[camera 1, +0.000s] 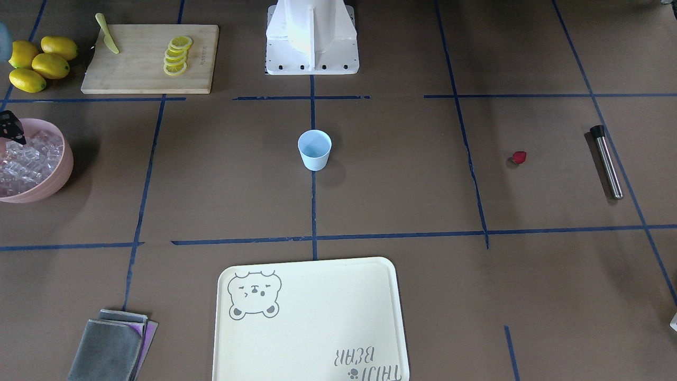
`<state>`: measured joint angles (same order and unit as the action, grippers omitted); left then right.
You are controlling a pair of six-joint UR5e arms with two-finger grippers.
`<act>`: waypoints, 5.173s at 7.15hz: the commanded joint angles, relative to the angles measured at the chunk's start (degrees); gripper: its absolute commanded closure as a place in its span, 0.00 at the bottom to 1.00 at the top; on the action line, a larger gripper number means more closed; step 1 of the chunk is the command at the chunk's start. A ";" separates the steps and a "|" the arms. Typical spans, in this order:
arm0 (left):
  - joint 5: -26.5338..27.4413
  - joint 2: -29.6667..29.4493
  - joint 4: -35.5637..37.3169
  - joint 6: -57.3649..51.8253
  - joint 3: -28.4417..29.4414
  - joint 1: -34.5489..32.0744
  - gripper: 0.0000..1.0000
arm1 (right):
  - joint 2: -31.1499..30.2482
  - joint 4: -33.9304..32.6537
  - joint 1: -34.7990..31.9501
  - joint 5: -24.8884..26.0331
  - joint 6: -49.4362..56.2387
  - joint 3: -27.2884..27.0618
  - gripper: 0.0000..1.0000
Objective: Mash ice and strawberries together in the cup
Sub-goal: 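Lower the right gripper into the bowl and grasp an ice cube, then carry the ice cube with the right gripper over the light-blue cup, then open the right gripper to drop the ice cube into the cup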
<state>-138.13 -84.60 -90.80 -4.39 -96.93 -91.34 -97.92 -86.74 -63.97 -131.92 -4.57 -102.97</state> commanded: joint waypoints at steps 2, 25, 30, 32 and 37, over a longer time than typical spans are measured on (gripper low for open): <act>-0.03 0.05 0.00 0.00 -0.01 -0.15 0.00 | 0.27 -0.01 0.08 0.09 0.00 0.32 0.62; 0.05 0.05 0.00 0.79 -0.72 -0.24 0.00 | 52.99 -18.91 34.26 23.91 -62.84 0.03 1.00; -0.03 0.05 0.00 0.79 -0.98 -0.24 0.00 | 55.64 -14.60 37.07 24.35 -63.19 6.65 0.98; 0.05 0.05 0.00 0.79 -0.89 -0.24 0.00 | 56.17 -13.99 37.43 25.22 -63.19 6.82 0.98; 0.05 0.05 0.09 0.79 -0.98 -0.24 0.00 | 56.34 -12.58 38.13 25.40 -63.19 8.93 0.88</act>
<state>-138.08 -84.55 -90.71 -3.60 -97.86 -91.58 -41.67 -99.34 -25.92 -106.55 -67.76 -94.59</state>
